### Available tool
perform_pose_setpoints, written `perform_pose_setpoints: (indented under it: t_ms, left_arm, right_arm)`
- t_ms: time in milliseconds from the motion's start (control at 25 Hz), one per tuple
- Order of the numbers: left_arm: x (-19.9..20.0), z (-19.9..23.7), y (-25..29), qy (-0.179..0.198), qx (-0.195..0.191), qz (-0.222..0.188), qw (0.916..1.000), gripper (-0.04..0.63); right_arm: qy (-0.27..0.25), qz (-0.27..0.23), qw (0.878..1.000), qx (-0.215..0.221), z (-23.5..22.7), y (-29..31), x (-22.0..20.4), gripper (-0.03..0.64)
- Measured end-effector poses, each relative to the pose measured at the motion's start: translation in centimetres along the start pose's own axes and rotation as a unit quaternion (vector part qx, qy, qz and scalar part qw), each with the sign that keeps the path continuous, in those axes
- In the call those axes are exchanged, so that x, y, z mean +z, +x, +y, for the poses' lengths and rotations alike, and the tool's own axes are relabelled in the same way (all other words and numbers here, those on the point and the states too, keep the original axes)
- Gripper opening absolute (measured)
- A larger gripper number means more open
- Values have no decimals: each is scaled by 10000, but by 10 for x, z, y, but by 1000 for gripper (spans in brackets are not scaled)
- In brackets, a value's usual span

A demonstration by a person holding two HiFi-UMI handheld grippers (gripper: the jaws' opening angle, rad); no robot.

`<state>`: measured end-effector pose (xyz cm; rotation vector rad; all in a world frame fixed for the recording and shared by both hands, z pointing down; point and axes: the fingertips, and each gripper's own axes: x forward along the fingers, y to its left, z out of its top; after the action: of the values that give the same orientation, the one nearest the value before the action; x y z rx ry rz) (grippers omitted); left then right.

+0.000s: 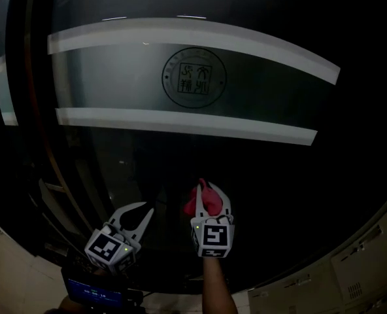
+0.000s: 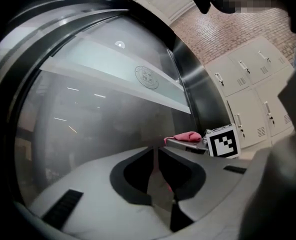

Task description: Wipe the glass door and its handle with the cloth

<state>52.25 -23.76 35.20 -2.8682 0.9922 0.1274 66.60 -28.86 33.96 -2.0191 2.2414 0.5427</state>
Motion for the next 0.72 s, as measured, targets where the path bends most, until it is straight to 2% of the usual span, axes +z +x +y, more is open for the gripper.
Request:
perform_pose_setpoints:
  t_ms: [240,440,560,720]
  left_arm:
    - [-3,-49,42,-122,-304,-41,9995,15]
    - [-4,-75,63,-145,-446,-46,9989,15]
    - [-6,-80,67,-127,-454,-13,9989,15]
    - [-8,-74,62,-104,-363,44,9993,15]
  right_arm:
    - [-109,194,9985,-503,-85,-38,-12,51]
    - [-204,358,9961,-785,-140,-58,-23,51]
    - [-215,382,9956,-828,-154,-60,-25,51]
    - [-220,392,9961,-754,-149,-59,-27,51]
